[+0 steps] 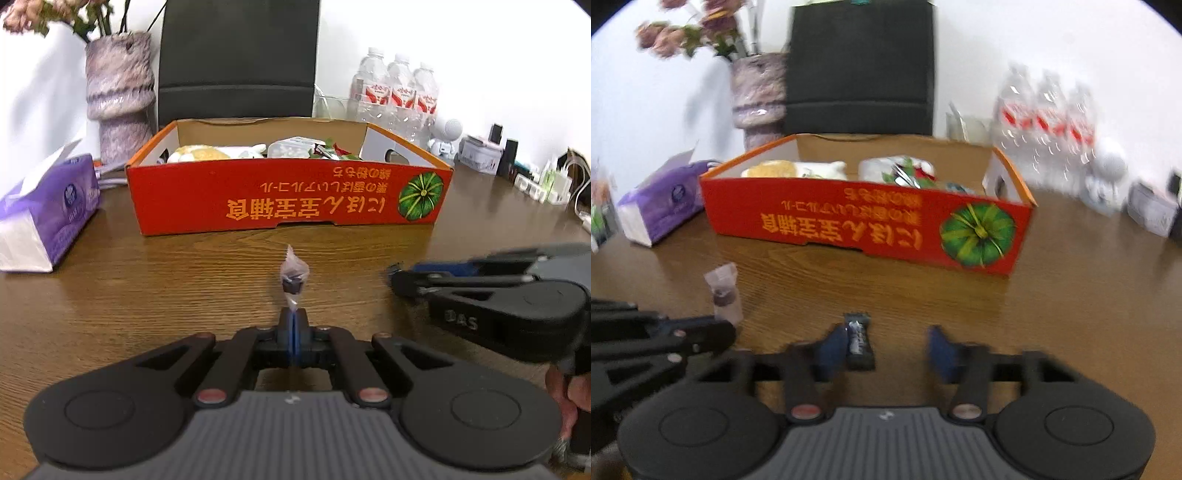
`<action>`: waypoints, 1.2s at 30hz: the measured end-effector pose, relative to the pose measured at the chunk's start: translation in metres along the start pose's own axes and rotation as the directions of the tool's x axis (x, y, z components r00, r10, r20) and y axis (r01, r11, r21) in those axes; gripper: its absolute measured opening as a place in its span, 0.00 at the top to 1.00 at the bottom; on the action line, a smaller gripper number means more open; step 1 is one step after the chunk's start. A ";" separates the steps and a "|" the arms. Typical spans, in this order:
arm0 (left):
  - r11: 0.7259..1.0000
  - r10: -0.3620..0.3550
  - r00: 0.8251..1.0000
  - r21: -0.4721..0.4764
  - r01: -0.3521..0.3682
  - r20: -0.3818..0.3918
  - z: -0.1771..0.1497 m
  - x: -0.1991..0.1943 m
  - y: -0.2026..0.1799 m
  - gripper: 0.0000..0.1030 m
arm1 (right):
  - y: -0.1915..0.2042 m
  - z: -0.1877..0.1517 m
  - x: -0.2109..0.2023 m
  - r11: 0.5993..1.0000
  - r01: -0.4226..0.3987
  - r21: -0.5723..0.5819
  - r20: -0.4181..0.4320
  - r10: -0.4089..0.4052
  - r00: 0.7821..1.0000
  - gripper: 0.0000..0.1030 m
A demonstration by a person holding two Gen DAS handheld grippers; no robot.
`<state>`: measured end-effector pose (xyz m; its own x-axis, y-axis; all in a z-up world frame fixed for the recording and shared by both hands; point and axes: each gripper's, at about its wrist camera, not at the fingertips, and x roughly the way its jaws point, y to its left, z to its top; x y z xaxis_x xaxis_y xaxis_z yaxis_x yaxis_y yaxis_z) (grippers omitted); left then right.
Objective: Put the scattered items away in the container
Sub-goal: 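Grasp the small clear packet with the left tool while the right grasps the black packet, then carry the small clear packet and black packet into the box and release both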
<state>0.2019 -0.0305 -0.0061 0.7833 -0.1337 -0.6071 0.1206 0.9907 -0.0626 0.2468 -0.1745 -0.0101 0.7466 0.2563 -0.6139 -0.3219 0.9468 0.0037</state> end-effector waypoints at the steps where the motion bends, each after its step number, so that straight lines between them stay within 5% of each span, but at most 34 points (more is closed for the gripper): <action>1: 1.000 -0.007 1.000 -0.006 0.007 -0.001 0.001 0.001 0.002 0.98 | 0.001 0.002 -0.001 0.999 -0.032 0.007 -0.009 0.032 0.999 0.91; 18: 0.999 -0.043 0.995 -0.021 0.045 0.088 0.011 -0.025 -0.002 0.98 | -0.014 0.007 -0.033 0.995 -0.055 0.077 0.115 0.046 0.992 0.91; 28: 0.997 -0.027 0.971 -0.062 0.043 0.238 0.085 -0.028 0.004 0.98 | -0.021 0.079 -0.056 0.991 -0.062 0.120 0.298 0.023 0.954 0.91; 36: 0.990 0.030 0.974 -0.142 0.002 0.226 0.120 0.031 0.028 0.98 | -0.035 0.118 -0.002 0.975 -0.105 0.196 0.316 0.039 0.948 0.92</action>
<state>0.3028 -0.0097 0.0688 0.9041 -0.1057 -0.4139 0.0346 0.9838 -0.1756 0.3247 -0.1856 0.0841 0.8791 0.3413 -0.3326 -0.2782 0.9342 0.2234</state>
